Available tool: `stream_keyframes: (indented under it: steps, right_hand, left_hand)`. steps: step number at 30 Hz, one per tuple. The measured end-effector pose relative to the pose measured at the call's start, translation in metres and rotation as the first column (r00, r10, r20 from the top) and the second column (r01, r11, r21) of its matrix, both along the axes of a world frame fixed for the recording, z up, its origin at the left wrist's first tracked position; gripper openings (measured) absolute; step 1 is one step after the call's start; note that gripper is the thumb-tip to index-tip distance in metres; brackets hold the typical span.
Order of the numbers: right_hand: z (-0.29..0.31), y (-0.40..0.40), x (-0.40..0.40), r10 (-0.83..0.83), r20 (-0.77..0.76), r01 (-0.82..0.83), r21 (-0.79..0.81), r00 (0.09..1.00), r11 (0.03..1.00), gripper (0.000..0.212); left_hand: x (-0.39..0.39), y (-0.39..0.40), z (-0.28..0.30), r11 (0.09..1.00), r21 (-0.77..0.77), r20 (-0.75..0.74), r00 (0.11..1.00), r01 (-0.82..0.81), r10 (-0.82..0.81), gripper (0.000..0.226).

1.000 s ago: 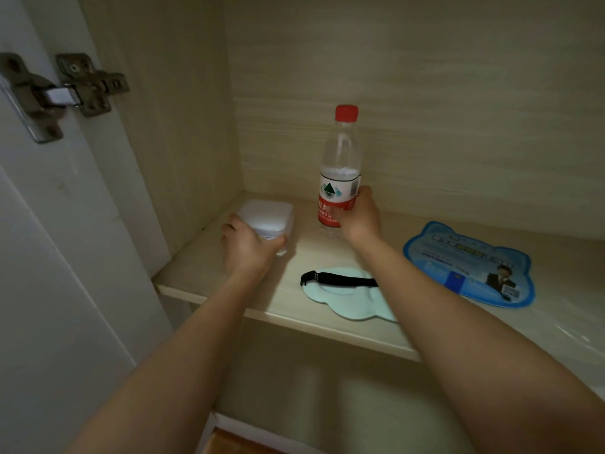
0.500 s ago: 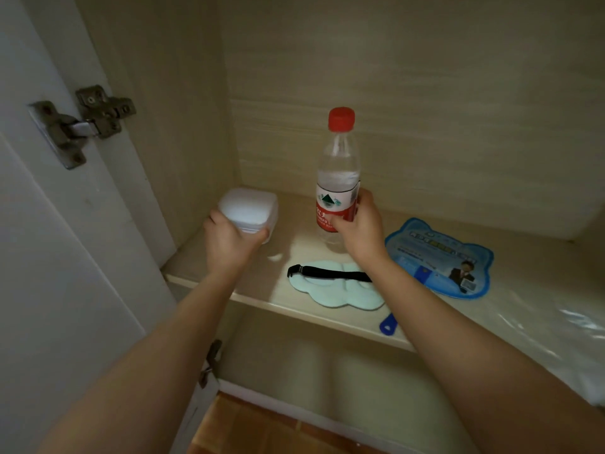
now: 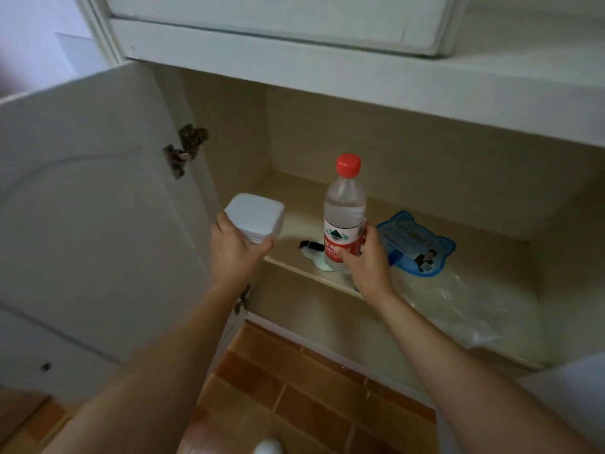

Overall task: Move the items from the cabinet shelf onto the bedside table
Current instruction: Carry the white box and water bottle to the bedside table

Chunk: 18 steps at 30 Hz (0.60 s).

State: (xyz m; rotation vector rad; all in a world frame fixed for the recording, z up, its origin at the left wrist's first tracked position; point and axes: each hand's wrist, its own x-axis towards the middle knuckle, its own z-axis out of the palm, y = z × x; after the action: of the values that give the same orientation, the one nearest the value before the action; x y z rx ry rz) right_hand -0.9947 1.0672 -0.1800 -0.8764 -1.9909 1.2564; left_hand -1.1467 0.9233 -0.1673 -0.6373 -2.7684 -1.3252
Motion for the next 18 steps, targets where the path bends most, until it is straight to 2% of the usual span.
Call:
stream_keyframes:
  steps: [9, 13, 18]
  right_hand:
    - [0.101, -0.099, 0.086, 0.027, 0.052, -0.022, -0.094, 0.998, 0.995, 0.057]
    - [0.147, -0.146, 0.119, 0.060, 0.082, -0.050, -0.127, 0.995, 0.991, 0.059]
    - [0.198, -0.200, 0.149, 0.160, 0.085, -0.147, -0.143, 0.983, 0.979, 0.055]
  left_hand:
    - [0.100, -0.106, 0.104, 0.995, 0.017, 0.116, 0.989, -0.097, 0.094, 0.097]
    - [0.135, -0.161, 0.150, 0.985, -0.029, 0.080, 0.982, -0.171, 0.172, 0.095]
    - [0.165, -0.229, 0.194, 0.962, -0.005, 0.046, 0.961, -0.274, 0.274, 0.097]
